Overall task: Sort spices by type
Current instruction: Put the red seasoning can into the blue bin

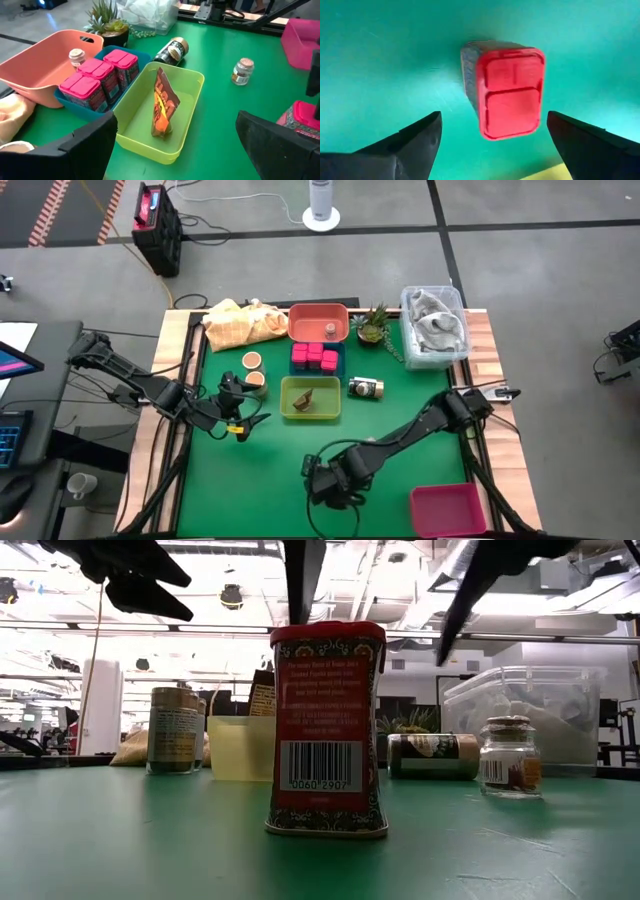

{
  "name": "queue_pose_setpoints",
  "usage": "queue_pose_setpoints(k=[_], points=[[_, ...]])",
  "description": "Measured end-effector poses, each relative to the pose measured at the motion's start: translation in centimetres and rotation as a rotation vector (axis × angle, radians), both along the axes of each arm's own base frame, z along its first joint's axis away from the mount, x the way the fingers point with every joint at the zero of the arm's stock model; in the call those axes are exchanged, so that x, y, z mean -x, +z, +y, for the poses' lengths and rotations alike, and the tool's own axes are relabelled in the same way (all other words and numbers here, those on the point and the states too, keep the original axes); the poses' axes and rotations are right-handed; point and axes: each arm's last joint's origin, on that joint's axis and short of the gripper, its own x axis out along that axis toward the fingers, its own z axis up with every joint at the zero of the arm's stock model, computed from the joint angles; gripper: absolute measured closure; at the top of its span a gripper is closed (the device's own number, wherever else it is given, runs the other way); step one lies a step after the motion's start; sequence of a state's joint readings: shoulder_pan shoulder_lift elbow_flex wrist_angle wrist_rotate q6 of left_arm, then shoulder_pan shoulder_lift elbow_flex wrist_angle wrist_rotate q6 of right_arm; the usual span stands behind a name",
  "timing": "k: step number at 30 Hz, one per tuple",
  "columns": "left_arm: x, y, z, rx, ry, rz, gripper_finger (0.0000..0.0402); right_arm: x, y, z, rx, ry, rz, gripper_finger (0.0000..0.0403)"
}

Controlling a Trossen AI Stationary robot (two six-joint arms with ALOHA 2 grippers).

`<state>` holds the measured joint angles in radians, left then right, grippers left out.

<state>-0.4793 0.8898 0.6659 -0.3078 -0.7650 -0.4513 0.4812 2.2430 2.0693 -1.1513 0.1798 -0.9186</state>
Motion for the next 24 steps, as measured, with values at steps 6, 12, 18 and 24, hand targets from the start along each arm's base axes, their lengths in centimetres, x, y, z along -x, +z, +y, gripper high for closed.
queue_pose_setpoints(k=[6,12,18,24], points=[[0.0,0.0,0.0,0.025,-0.001,-0.005,0.0013,-0.7,-0.8,0.0,-0.028,0.024,-0.039,0.0021],[0.0,0.0,-0.1,0.031,-0.008,-0.003,0.0013,-1.1,-0.7,-0.3,-0.048,0.045,-0.057,0.0023],[0.0,0.0,-0.1,0.025,-0.011,-0.001,0.0013,-1.3,-2.0,-0.3,-0.100,0.053,0.004,0.0023],[0.0,0.0,-0.1,0.031,-0.010,-0.008,0.0013,-1.4,-3.5,-0.2,-0.067,0.082,0.055,0.0024]])
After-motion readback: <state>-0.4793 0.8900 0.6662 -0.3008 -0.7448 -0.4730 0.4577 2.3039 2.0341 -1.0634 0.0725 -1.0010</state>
